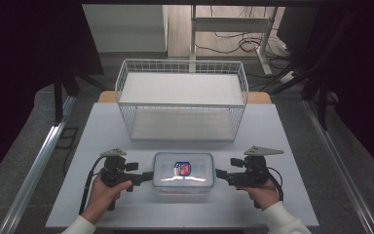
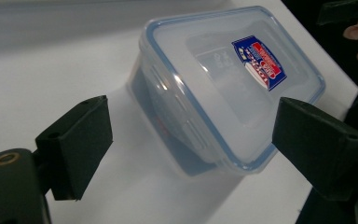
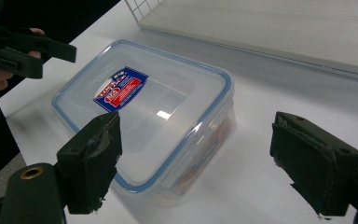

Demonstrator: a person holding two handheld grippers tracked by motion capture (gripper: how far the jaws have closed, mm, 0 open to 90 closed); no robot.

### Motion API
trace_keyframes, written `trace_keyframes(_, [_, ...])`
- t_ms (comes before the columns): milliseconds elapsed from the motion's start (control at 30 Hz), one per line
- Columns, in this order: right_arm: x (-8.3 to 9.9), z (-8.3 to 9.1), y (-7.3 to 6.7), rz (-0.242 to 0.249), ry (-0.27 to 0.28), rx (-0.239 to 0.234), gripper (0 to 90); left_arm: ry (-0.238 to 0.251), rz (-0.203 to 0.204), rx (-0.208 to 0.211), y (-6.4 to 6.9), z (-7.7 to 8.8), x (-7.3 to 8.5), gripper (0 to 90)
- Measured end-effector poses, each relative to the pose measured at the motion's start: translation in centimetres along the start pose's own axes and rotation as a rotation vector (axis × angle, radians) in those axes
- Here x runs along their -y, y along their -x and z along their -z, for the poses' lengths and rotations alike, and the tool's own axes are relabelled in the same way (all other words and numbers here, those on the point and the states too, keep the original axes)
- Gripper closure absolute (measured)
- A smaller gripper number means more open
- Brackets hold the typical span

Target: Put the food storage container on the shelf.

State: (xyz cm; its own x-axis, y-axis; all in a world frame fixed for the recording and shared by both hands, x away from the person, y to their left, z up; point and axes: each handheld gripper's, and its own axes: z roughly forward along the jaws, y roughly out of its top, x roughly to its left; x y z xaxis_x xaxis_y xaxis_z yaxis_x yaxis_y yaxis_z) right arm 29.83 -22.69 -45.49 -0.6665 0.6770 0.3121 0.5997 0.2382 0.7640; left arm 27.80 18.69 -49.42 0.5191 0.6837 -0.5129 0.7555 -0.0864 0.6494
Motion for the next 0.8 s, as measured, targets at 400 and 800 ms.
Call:
trace_keyframes(400, [-0.1,-1.6,-0.1,-0.012,-0.047,-0.019,13.2,-0.043,0.108,0.138,-2.0,-2.8,-0.7,13.5])
trace_keyframes(800, [0.1,-4.5,0.6,-0.096,-0.118,-0.117,12.0,-0.082,0.113,0.166,-2.0,-3.9,-0.5,15.1])
